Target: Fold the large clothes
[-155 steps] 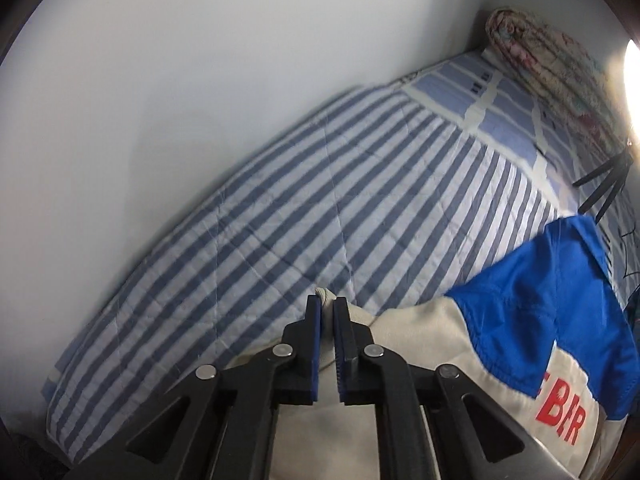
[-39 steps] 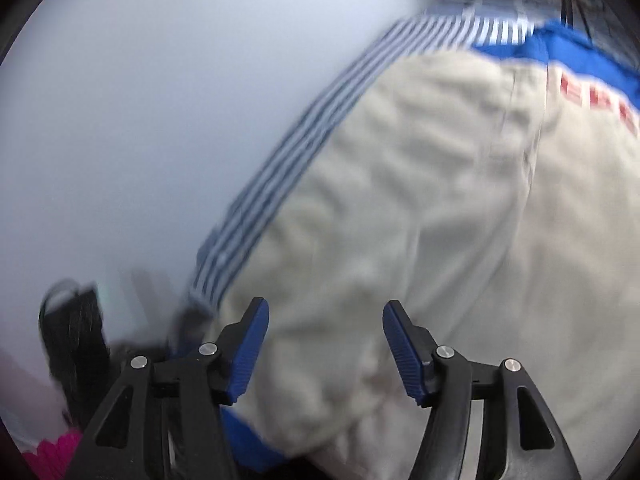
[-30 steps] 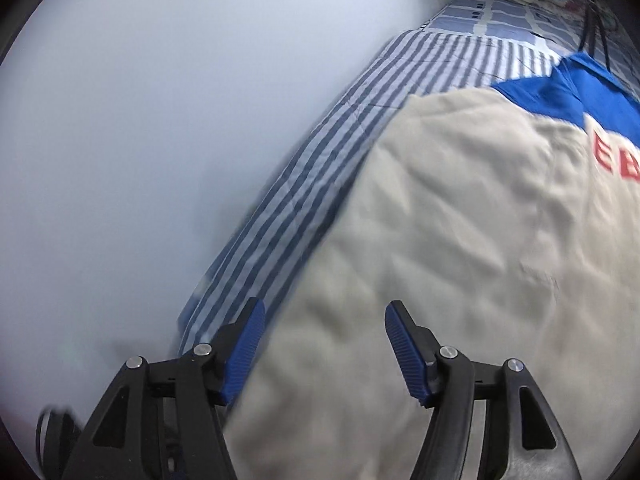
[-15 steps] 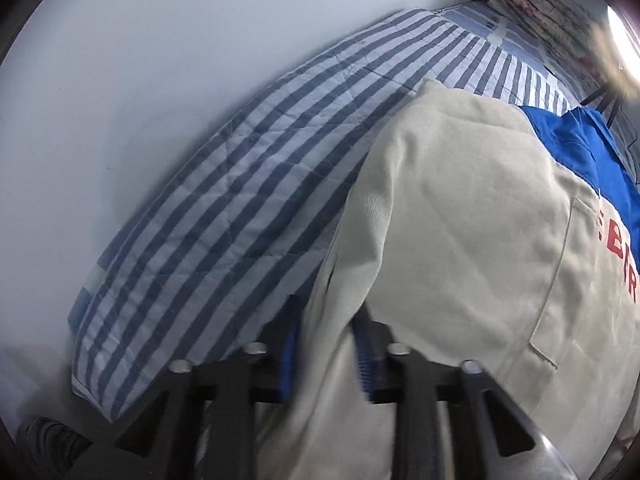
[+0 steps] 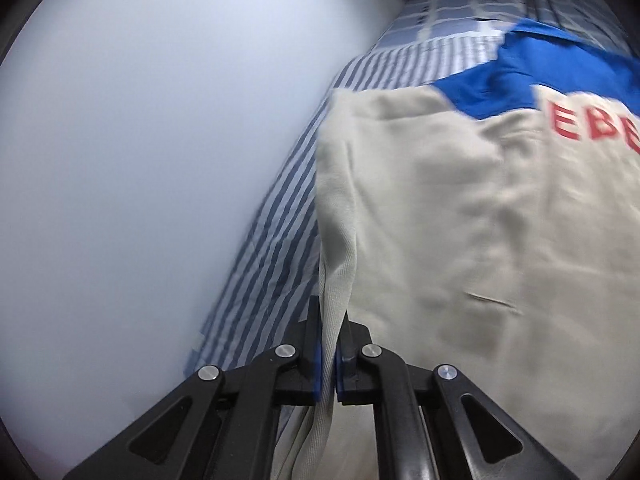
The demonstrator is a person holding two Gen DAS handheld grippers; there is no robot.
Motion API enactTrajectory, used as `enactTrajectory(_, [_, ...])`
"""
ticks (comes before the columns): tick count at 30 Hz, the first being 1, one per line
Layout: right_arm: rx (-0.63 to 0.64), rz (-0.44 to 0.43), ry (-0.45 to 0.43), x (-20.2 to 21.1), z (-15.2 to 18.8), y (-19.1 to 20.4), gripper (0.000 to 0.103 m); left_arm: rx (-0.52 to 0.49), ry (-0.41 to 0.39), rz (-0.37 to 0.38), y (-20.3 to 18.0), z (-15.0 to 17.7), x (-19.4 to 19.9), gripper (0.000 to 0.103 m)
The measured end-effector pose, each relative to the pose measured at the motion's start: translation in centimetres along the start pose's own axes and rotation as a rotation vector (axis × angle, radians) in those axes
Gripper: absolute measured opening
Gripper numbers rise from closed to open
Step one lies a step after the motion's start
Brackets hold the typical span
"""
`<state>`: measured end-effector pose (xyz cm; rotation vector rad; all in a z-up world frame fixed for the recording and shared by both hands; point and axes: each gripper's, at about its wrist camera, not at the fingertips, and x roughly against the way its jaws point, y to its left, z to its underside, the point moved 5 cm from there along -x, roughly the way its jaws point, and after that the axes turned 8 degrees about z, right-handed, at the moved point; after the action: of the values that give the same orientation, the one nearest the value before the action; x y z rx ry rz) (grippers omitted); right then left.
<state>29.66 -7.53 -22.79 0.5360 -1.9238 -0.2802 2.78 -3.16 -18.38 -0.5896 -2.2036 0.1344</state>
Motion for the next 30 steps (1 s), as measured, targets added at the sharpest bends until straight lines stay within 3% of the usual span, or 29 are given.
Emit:
enactTrajectory(8, [-0.224, -0.004, -0.079, 3.9, 2.8, -8.8, 0.001, -0.122, 0.075, 0.074, -5.4, -0.3, -3.8, 0.008])
enactTrajectory(15, [-0.428, 0.050, -0.018, 2.7, 5.5, -15.9, 0.002, -0.141, 0.151, 0.103, -7.0, 1.2, -7.2, 0.008])
enactTrajectory(21, [-0.336, 0.105, 0.013, 2.8, 5.3, -15.1, 0.009, -0.118, 0.174, 0.153, -7.3, 1.9, -6.9, 0.010])
enactTrajectory(24, [-0.269, 0.154, 0.000, 4.1, 4.8, -14.3, 0.033, -0.106, 0.164, 0.202, -7.5, 2.4, -5.2, 0.010])
enactTrajectory(27, [-0.217, 0.153, -0.039, 6.7, 5.0, -13.5, 0.033, -0.064, 0.139, 0.253, -6.4, 2.7, -2.4, 0.010])
enactTrajectory(30, [-0.145, 0.149, -0.075, 9.4, 5.8, -12.9, 0.033, -0.006, 0.097, 0.233, -4.0, 2.4, -0.3, 0.010])
